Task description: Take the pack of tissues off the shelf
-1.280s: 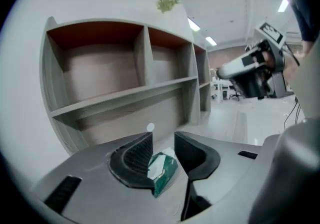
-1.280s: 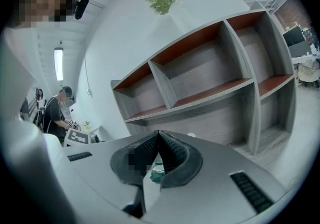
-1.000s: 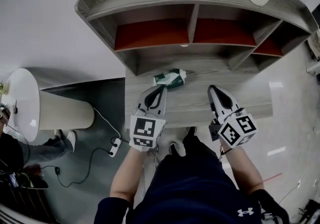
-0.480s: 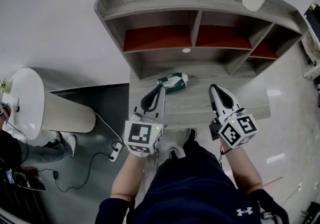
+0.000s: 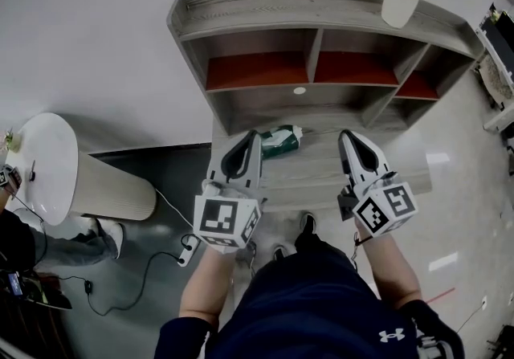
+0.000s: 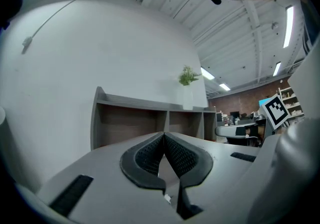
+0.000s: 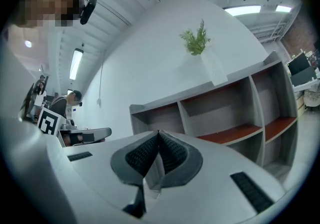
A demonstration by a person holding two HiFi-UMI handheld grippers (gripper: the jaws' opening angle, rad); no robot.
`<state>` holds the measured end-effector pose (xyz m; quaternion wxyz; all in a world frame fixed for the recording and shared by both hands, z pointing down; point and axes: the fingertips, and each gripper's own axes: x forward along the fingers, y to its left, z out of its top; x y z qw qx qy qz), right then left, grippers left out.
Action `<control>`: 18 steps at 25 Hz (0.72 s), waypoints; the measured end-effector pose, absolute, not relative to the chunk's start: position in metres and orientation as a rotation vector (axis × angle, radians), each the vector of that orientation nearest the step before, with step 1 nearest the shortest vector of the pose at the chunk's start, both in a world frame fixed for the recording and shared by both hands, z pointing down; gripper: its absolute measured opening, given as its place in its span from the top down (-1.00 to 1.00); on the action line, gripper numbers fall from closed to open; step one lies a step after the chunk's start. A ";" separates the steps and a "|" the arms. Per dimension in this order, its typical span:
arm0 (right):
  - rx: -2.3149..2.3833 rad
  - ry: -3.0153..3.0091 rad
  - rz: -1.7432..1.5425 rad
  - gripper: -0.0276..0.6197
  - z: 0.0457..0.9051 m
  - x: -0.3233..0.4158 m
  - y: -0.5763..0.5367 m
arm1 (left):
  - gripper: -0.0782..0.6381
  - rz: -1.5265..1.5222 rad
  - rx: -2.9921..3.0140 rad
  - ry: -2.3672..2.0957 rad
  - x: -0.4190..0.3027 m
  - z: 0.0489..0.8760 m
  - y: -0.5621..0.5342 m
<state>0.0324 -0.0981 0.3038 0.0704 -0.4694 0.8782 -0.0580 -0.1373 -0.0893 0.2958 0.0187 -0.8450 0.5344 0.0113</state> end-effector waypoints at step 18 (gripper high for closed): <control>-1.415 2.591 -0.053 0.88 0.267 0.036 -0.080 | 0.73 0.164 -2.541 1.691 -0.144 0.258 -0.068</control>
